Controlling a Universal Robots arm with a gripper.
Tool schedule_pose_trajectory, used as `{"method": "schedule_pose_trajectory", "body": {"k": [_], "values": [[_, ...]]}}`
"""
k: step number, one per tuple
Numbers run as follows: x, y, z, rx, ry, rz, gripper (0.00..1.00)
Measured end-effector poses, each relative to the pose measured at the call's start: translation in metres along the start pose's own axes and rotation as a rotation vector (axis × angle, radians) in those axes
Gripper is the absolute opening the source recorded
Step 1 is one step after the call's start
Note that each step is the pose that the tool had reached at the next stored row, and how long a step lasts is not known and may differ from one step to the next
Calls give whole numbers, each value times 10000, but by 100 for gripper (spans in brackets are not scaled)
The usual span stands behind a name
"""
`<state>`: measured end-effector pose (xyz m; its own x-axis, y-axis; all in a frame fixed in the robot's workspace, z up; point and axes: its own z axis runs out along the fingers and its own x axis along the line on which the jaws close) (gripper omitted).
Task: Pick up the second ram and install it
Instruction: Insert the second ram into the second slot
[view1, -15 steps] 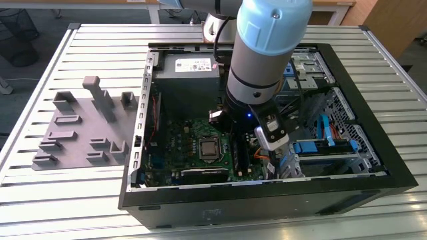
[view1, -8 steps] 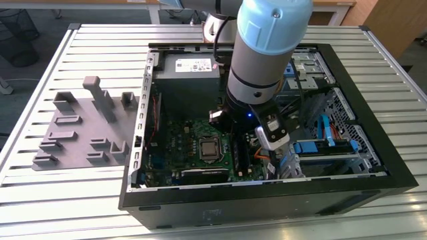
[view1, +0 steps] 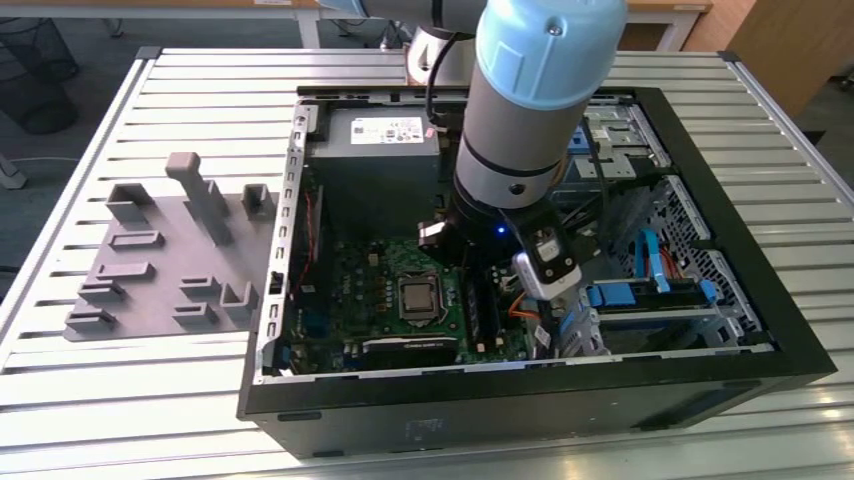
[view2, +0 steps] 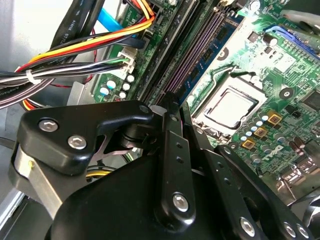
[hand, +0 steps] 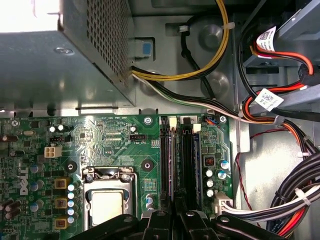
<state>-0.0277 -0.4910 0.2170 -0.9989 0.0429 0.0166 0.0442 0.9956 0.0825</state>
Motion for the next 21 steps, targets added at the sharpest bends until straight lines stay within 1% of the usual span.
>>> {"method": "schedule_pose_trajectory", "body": {"k": [10, 21], "values": [[-15, 1, 2, 2, 7, -75, 14], [-26, 0, 14, -1, -4, 46, 14]]}}
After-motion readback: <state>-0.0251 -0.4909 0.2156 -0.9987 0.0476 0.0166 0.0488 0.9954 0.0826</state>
